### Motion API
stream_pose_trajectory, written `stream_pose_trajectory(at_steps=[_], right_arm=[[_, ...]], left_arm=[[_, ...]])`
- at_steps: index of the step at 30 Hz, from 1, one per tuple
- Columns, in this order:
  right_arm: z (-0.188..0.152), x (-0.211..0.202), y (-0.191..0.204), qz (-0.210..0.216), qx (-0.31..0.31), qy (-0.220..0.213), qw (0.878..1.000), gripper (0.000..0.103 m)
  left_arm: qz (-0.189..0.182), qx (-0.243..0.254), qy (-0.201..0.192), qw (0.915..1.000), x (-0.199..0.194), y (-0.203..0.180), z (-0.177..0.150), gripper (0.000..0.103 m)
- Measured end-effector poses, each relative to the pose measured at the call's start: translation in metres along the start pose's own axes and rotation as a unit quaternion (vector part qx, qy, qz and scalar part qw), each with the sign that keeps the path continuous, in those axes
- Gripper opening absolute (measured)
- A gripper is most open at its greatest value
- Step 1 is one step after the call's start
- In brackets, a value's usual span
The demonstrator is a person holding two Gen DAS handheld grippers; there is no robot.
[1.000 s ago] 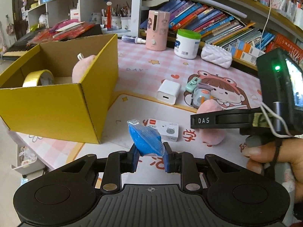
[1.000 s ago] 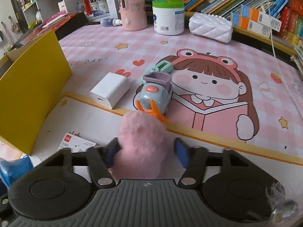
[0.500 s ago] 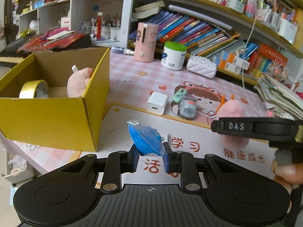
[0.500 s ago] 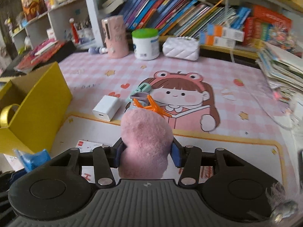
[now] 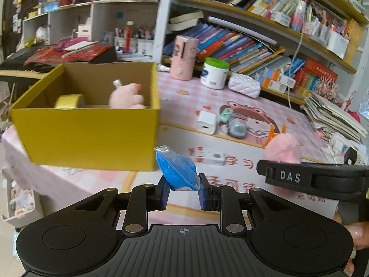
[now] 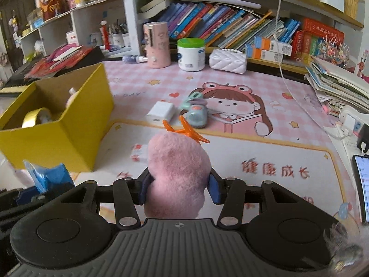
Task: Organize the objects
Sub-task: 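Close the right tool on the pink fluffy toy and lift both held items, then carry the blue packet with the left tool while the right tool carries the pink toy to the yellow box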
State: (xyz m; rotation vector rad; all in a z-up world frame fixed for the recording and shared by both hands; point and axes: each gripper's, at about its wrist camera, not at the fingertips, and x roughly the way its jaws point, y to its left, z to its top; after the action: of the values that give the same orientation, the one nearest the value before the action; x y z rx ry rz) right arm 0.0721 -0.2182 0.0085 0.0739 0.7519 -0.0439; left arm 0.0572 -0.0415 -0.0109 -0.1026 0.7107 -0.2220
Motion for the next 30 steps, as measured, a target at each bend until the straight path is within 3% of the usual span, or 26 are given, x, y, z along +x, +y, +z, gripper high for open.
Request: stream_pose_trajectory(at_steps=[30], right_arm=[[-0.068,-0.055,0.138,0.034,-0.013,0.010,0.999,0.047]], left_arm=[[0.027,-0.004,-0.015,0.9995,-0.094,0.120,-0.047,0.024]])
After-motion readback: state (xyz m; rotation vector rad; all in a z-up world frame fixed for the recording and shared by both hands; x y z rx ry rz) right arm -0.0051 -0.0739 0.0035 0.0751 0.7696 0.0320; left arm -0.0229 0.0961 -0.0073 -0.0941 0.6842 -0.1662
